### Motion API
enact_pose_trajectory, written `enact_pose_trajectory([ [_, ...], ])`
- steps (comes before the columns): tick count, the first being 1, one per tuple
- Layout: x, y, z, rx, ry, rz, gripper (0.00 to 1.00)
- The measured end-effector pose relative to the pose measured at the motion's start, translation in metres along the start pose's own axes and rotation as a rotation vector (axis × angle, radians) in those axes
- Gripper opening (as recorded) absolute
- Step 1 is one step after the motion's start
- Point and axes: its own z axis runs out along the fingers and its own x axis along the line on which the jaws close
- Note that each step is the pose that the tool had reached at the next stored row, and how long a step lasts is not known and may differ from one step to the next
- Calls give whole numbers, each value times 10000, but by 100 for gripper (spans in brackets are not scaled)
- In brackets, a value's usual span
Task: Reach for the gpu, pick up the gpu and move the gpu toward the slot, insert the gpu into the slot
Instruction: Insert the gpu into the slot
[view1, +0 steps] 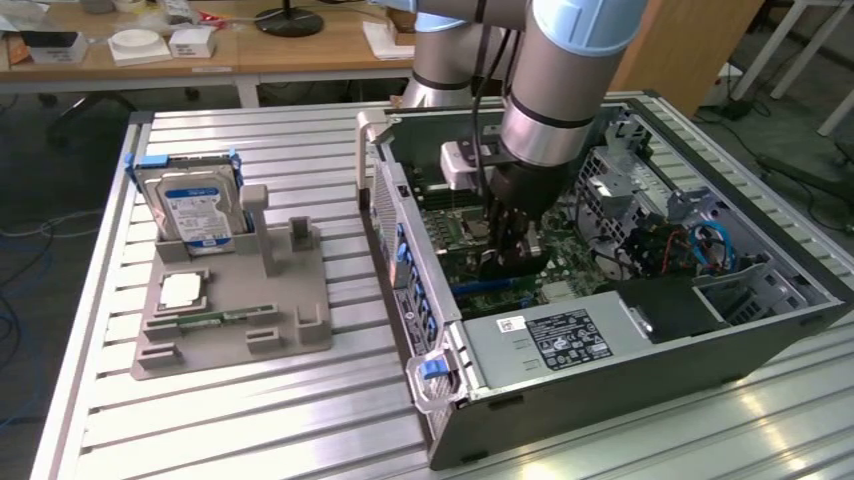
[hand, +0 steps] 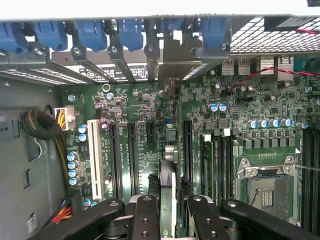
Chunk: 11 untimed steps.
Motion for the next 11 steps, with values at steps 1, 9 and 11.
enact_pose_trajectory([
  [1,0,-2,-1,-10,-1,-1,27],
  [9,-2,-81,-9,-200,17,7,27],
  [11,-2,-83,-7,-296,20,12,27],
])
